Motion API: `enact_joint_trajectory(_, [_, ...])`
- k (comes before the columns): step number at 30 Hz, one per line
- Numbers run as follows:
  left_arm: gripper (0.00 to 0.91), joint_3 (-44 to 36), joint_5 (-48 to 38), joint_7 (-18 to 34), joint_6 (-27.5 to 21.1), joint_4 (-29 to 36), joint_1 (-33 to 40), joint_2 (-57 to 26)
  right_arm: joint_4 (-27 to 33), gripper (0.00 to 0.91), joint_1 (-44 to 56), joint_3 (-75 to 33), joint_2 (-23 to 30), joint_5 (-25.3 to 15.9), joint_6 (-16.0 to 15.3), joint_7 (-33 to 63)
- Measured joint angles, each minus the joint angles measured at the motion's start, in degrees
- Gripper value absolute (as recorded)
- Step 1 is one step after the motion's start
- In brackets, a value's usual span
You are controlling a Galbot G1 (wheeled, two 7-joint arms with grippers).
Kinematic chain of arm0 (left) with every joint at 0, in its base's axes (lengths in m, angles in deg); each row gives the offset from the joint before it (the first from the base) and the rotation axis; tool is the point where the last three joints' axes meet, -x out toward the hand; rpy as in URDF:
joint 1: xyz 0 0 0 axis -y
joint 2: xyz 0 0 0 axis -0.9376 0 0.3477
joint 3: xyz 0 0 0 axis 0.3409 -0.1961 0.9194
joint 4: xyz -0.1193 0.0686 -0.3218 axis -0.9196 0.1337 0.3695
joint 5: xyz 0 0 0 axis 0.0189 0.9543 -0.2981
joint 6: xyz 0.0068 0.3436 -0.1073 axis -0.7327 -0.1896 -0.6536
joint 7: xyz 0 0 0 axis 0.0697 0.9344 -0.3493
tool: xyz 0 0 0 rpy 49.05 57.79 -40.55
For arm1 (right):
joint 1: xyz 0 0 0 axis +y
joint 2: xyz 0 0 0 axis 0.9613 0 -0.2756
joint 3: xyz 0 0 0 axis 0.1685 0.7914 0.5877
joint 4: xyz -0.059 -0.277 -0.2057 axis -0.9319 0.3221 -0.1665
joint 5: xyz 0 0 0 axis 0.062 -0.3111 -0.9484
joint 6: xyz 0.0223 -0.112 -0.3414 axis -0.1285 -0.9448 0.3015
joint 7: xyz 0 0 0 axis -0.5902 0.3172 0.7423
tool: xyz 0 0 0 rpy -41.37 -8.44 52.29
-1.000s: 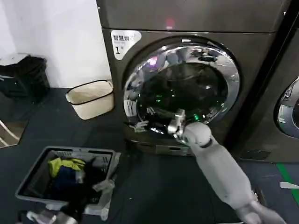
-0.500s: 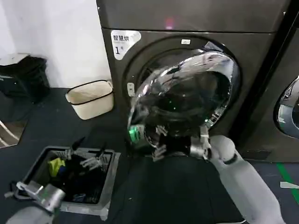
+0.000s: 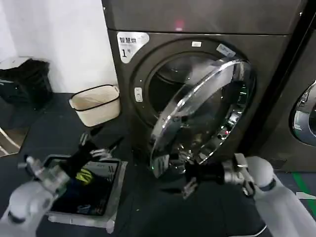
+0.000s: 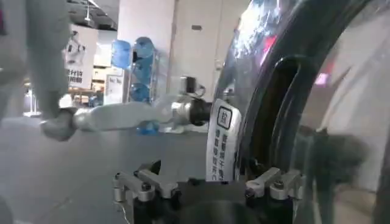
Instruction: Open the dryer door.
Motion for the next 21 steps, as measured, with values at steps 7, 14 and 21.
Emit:
enact_joint_trajectory(7, [0.907, -12.34, -0.73, -2.01, 0.16, -6.43, 12.86, -2.94, 1.24, 0.907, 7.41, -12.45, -1.38, 0.72, 1.74, -2.29])
enact_joint_trajectory(14, [0.907, -21.80, 0.41, -3.13, 0.09, -9.46, 21.33, 0.31, 5.53, 0.907, 10.44, -27.14, 0.02, -2.30, 2.90, 2.01])
enact_joint_trajectory(21, [0.907, -28.89, 2.63, -5.87, 0.31, -10.16, 24.93, 3.65, 7.67, 0.907, 14.39, -41.86, 2.73, -0.18, 4.78, 10.92])
